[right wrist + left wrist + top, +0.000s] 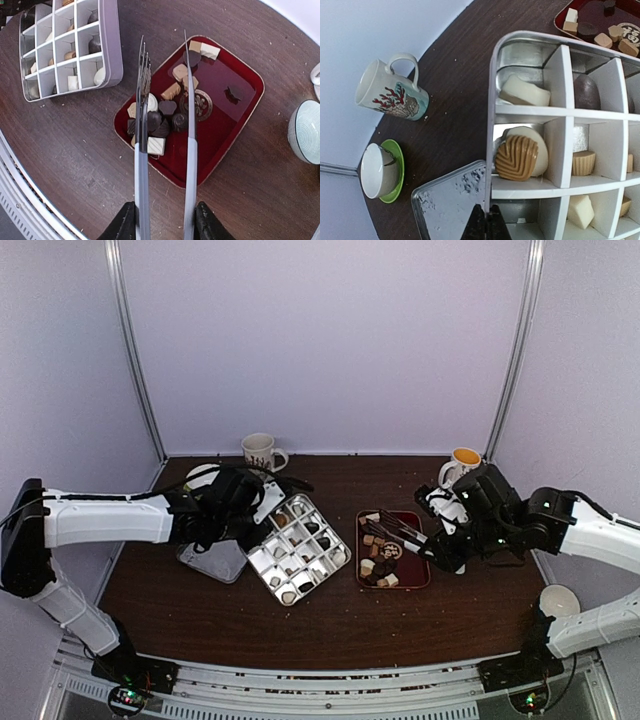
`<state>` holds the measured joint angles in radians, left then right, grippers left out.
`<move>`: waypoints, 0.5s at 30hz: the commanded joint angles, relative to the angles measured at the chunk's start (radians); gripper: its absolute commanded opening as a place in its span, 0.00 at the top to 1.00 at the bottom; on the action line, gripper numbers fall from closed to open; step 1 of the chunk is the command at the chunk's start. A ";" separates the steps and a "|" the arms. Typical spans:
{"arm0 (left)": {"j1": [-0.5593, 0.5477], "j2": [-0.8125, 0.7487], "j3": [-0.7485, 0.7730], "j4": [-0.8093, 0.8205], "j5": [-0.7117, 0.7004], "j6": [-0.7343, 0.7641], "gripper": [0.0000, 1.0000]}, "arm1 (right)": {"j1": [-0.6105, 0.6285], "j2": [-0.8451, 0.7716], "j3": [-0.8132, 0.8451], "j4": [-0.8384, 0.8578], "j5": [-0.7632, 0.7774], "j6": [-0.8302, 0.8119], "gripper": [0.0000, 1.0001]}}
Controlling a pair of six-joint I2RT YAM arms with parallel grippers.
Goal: Pack the chocolate
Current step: Place the packing box at the center of the board.
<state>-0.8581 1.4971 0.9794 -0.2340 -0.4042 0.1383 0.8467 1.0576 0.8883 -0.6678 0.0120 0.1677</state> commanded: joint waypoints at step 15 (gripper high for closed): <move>0.161 0.204 0.175 -0.045 0.333 -0.507 1.00 | -0.136 0.071 0.098 -0.255 -0.003 0.082 0.62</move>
<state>-0.6937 1.6863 1.1011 -0.3256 -0.1669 -0.2409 0.7395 1.1366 1.0012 -0.9493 0.0048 0.2295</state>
